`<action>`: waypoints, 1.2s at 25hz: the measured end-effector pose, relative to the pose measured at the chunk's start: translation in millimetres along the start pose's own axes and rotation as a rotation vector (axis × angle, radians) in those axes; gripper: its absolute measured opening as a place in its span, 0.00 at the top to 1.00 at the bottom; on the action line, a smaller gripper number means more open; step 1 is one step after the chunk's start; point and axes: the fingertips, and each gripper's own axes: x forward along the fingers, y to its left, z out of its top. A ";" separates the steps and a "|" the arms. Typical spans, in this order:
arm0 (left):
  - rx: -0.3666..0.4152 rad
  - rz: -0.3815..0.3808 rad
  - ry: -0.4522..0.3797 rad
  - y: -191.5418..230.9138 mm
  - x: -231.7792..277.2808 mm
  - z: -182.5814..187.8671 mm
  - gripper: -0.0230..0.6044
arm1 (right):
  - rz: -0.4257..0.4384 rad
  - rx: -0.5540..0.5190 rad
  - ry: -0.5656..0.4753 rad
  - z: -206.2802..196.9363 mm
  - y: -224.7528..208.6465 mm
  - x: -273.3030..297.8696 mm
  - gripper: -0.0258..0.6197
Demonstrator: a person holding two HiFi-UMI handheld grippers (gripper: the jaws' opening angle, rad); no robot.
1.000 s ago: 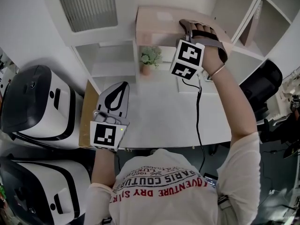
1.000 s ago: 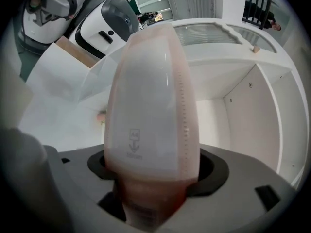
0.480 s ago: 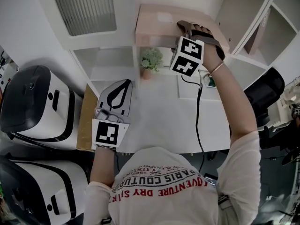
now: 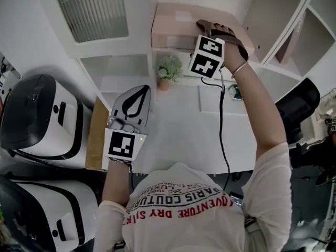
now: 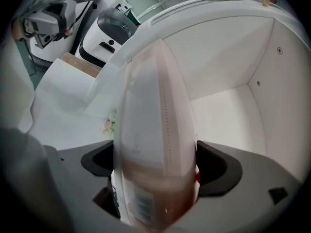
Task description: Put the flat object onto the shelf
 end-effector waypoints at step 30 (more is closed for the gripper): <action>-0.046 -0.081 0.024 -35.4 -35.9 -3.5 0.95 | -0.203 0.444 -0.197 -2.2 19.8 -108.1 0.91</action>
